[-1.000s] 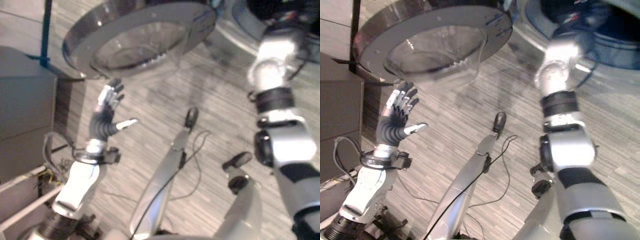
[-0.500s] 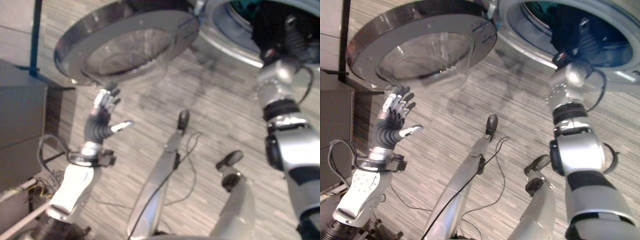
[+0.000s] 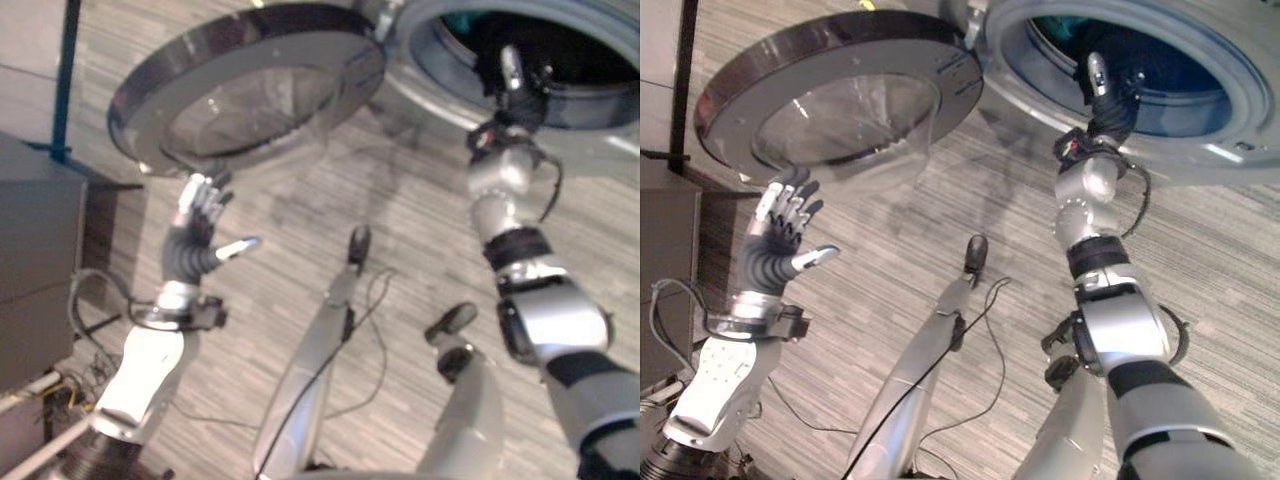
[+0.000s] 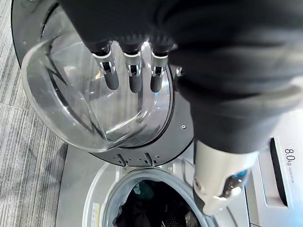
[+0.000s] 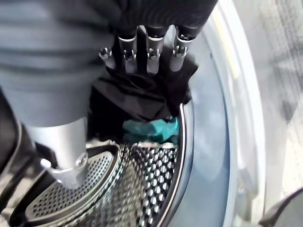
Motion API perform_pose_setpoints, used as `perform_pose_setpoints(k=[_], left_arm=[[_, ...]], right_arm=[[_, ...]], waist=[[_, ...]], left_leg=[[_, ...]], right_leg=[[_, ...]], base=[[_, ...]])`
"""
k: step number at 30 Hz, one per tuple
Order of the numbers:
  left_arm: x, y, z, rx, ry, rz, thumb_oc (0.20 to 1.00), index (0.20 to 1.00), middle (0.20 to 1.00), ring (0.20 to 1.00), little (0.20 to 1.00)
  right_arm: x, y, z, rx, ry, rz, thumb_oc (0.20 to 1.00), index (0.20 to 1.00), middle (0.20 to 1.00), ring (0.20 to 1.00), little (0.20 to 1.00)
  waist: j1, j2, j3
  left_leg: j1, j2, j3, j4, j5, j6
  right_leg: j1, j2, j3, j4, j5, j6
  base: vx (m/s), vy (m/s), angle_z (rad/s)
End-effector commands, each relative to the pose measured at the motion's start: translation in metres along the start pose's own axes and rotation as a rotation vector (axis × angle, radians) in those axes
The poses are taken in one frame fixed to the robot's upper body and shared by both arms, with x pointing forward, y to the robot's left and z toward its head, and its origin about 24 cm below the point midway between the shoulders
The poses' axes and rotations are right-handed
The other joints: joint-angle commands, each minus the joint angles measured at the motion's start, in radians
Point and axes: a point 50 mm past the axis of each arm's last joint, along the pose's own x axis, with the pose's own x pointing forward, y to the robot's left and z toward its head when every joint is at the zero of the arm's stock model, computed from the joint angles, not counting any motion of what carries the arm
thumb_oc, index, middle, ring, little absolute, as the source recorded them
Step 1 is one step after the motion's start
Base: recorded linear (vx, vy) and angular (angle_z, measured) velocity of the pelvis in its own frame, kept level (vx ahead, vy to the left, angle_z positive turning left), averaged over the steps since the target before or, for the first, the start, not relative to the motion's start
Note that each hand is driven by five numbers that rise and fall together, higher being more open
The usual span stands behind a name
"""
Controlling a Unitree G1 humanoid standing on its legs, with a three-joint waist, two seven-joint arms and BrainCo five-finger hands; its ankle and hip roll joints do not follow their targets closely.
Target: Grab the laundry basket,head to the washer,open it,put in the laundry and shut it.
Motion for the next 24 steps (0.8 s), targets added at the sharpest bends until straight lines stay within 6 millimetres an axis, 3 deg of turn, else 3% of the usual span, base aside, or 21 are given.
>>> perform_pose_setpoints(k=[1,2,10,12,13,16,20,21,22,24], left_arm=[[-0.001,0.001,0.015,-0.004,-0.091,0.002,1.000,1.000,1.000,1.000,1.000],[0.000,0.000,0.015,-0.002,-0.097,0.002,1.000,1.000,1.000,1.000,1.000],[0.004,-0.002,0.017,-0.005,-0.109,-0.011,1.000,1.000,1.000,1.000,1.000],[0.006,-0.003,0.017,0.000,-0.116,-0.021,1.000,1.000,1.000,1.000,1.000],[0.005,-0.005,0.016,0.000,-0.104,-0.048,1.000,1.000,1.000,1.000,1.000],[0.002,-0.004,0.014,-0.001,-0.090,-0.070,1.000,1.000,1.000,1.000,1.000],[0.001,-0.005,0.014,-0.015,-0.074,-0.091,1.000,1.000,1.000,1.000,1.000],[0.001,-0.006,0.014,-0.020,-0.073,-0.096,1.000,1.000,1.000,1.000,1.000],[0.001,-0.006,0.014,-0.019,-0.068,-0.095,1.000,1.000,1.000,1.000,1.000],[-0.001,-0.005,0.013,-0.017,-0.060,-0.090,1.000,1.000,1.000,1.000,1.000]], right_arm=[[0.011,0.013,0.032,0.027,-0.119,0.016,1.000,1.000,1.000,1.000,1.000],[0.019,0.009,0.047,0.037,-0.143,-0.036,1.000,1.000,1.000,1.000,1.000],[0.012,0.031,0.070,0.125,-0.251,0.083,1.000,1.000,1.000,1.000,1.000],[0.001,0.042,0.075,0.328,-0.278,0.195,1.000,1.000,1.000,1.000,1.000],[-0.008,0.040,0.079,0.528,-0.322,0.259,1.000,1.000,1.000,1.000,1.000],[-0.010,0.033,0.081,0.581,-0.353,0.255,1.000,1.000,1.000,1.000,1.000],[-0.008,0.019,0.059,0.482,-0.278,0.162,1.000,1.000,1.000,1.000,1.000],[-0.015,0.013,0.031,0.437,-0.192,0.142,1.000,1.000,1.000,1.000,1.000],[-0.017,0.012,0.030,0.436,-0.188,0.141,1.000,1.000,1.000,1.000,1.000],[-0.032,0.002,-0.002,0.421,-0.092,0.120,1.000,1.000,1.000,1.000,1.000]], waist=[[0.044,-0.003,0.026],[0.050,0.000,0.022],[0.049,-0.012,0.016],[0.047,-0.012,0.015],[0.056,-0.012,0.008],[0.062,-0.016,0.003],[0.060,-0.034,-0.006],[0.053,-0.041,-0.003],[0.052,-0.042,-0.003],[0.040,-0.048,0.001]], left_leg=[[-0.036,-0.025,0.023,0.037,-0.139,-0.002],[-0.038,-0.026,0.024,0.033,-0.136,-0.006],[-0.020,-0.027,0.025,0.034,-0.137,-0.003],[-0.009,-0.030,0.025,0.030,-0.138,-0.003],[0.008,-0.036,0.020,0.025,-0.135,-0.004],[0.022,-0.037,0.017,0.023,-0.131,-0.006],[0.058,-0.032,0.015,0.020,-0.128,-0.006],[0.071,-0.025,0.016,0.025,-0.131,-0.004],[0.074,-0.025,0.016,0.026,-0.131,-0.004],[0.083,-0.021,0.019,0.036,-0.137,0.000]], right_leg=[[0.081,0.076,0.003,-0.072,-0.034,-0.015],[0.078,0.075,0.003,-0.075,-0.034,-0.013],[0.104,0.077,0.002,-0.086,-0.028,-0.011],[0.121,0.079,0.000,-0.097,-0.026,-0.010],[0.145,0.081,-0.007,-0.111,-0.025,-0.008],[0.163,0.085,-0.010,-0.119,-0.023,-0.007],[0.207,0.096,-0.012,-0.138,-0.016,-0.009],[0.224,0.097,-0.014,-0.140,-0.016,-0.012],[0.228,0.097,-0.014,-0.141,-0.016,-0.013],[0.240,0.100,-0.015,-0.141,-0.016,-0.016]], base=[[0.00,0.000,0.00],[0.00,0.000,0.00],[0.00,0.000,0.00],[-0.01,-0.049,0.00],[-0.01,-0.047,-0.02],[-0.02,-0.014,-0.01],[-0.04,0.000,0.01],[-0.04,0.001,-0.04],[-0.05,-0.004,-0.05],[-0.04,-0.005,-0.02]])
